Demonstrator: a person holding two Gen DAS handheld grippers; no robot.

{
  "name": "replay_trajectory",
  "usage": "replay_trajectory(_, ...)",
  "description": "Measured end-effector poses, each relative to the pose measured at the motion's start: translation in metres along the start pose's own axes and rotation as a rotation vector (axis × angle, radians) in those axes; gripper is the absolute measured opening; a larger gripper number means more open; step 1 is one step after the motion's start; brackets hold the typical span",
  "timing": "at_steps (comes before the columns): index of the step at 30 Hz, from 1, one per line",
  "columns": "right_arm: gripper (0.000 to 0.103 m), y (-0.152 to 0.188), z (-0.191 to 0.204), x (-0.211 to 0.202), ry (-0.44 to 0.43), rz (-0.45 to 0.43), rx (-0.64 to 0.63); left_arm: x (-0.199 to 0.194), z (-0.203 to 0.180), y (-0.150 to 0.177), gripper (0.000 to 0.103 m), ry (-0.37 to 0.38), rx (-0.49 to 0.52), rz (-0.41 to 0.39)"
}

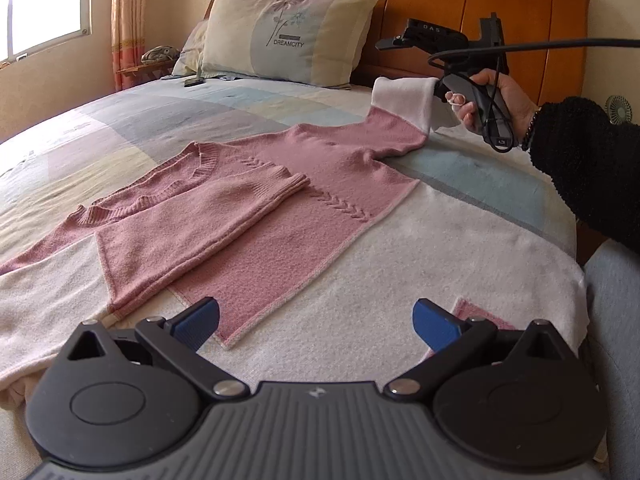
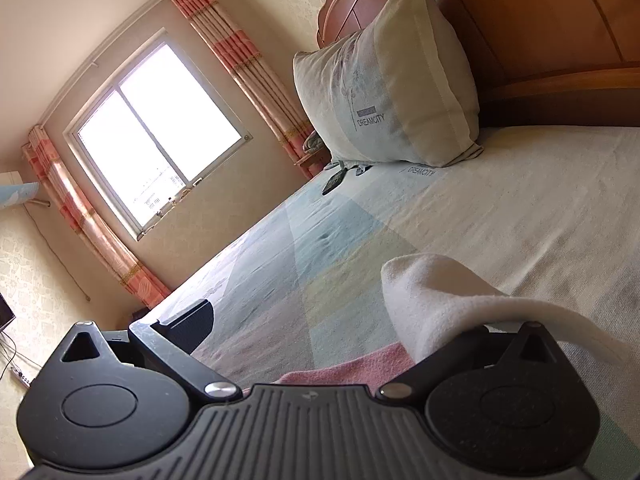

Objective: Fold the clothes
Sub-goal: 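Grasp the cream cuff with the right gripper and lift it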

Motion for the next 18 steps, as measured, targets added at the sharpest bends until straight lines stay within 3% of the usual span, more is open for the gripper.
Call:
replay_trajectory(9,0.103,-0.008,0.044,-0.003,-0.008,0.035,0.021,-0.012,0.001,0.001,0.102,0.010,0.050,0.020)
replay_trajectory(18,0.103,-0.017,0.101,0.013,-0.044,0.135,-0.069,-0.017,-0.001,0.008,0.102,0.001,0.093,0.041)
Point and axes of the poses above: each gripper's, at about its wrist camera, not at the fingertips, and x roughly the way its jaws point, z to its left, y to its underside, the point moved 1 cm from there along x, roughly the way its jaws point, and after that the axes turned 10 degrees about -x, right-handed, at the moved point
